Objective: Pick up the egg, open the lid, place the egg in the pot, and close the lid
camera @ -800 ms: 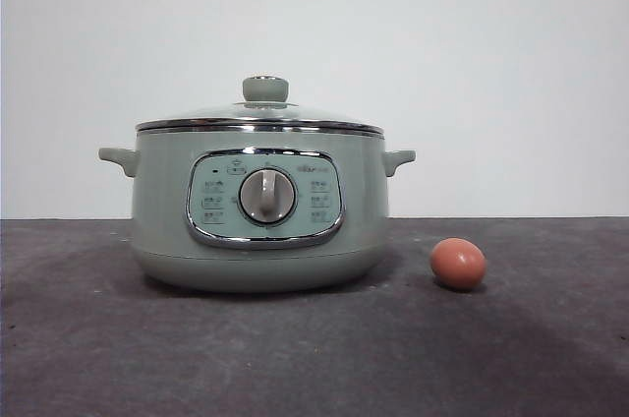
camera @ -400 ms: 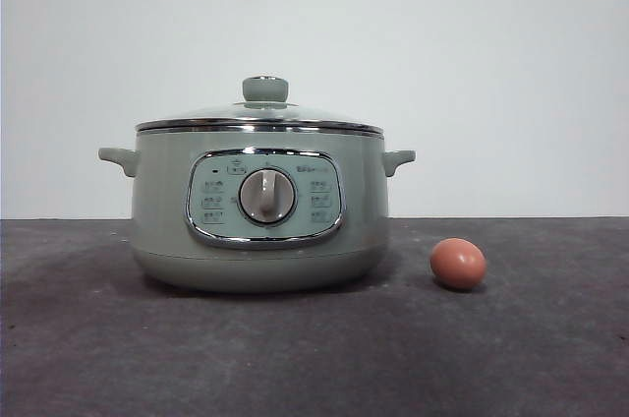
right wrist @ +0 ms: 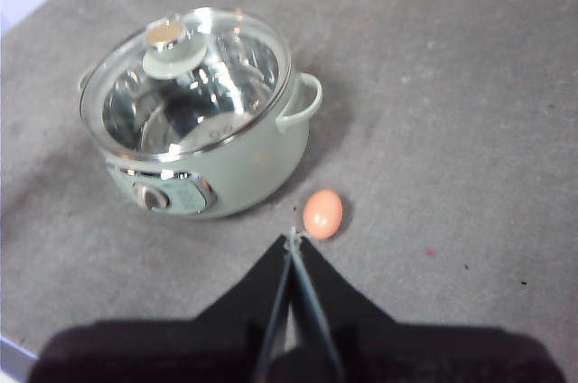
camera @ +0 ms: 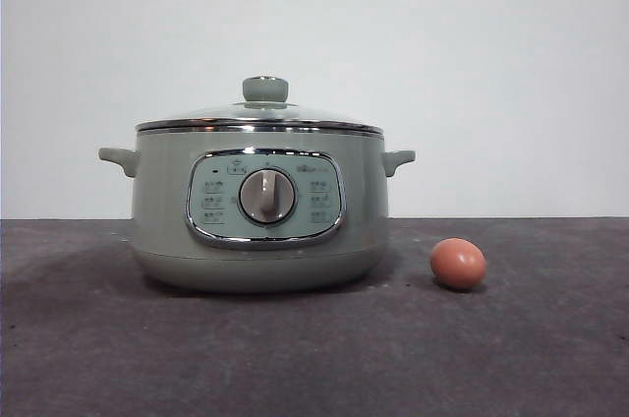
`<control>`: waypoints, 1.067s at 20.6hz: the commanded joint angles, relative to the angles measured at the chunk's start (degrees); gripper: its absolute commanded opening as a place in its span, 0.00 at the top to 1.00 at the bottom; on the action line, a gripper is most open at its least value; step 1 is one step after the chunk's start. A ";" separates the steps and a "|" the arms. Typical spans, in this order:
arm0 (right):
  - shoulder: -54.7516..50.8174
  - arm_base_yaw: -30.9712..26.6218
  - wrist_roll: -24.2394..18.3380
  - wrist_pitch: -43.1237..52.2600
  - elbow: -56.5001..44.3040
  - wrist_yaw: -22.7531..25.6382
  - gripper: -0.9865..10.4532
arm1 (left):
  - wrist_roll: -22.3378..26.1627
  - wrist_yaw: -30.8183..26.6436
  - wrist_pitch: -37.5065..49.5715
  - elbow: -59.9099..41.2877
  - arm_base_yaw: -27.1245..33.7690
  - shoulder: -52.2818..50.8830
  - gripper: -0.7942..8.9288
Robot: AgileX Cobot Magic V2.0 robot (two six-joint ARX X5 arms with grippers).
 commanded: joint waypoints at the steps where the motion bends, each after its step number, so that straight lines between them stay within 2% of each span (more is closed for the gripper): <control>1: 0.24 0.00 -1.81 -0.50 0.59 -0.09 0.92 | 3.10 0.92 -0.81 0.28 0.07 0.07 0.92; 6: 0.24 0.00 -1.77 -0.57 0.66 -0.09 0.91 | 3.17 1.90 -1.27 0.28 0.07 0.17 0.92; 7: 0.24 0.00 -1.77 -0.57 0.66 -0.09 0.91 | 3.17 2.60 -1.25 0.28 0.07 0.17 0.89; 8: 0.24 0.00 -1.64 -0.57 0.66 -0.09 0.88 | 3.13 2.99 -1.22 0.28 0.07 0.22 0.79; 9: 0.24 0.00 -1.60 -0.57 0.66 -0.09 0.79 | 3.06 3.02 -1.25 0.28 0.07 0.37 0.63; 10: 0.24 0.00 -1.51 -0.57 0.66 -0.09 0.67 | 2.25 3.13 -1.36 0.28 0.07 0.50 0.45; 11: 0.24 0.00 -1.40 -0.57 0.66 -0.09 0.54 | 1.66 4.37 -1.42 0.28 0.07 0.72 0.34; 12: 0.24 0.00 -1.40 -0.57 0.66 -0.07 0.42 | 1.62 5.79 -1.40 0.28 0.07 0.81 0.34; 13: 0.24 0.00 -1.40 -0.55 0.66 -0.07 0.36 | 1.62 6.05 -1.38 0.31 0.07 1.09 0.33; 22: 1.40 0.00 -1.36 -0.52 0.66 -0.09 0.36 | 1.62 6.01 0.20 1.46 -0.37 4.37 0.33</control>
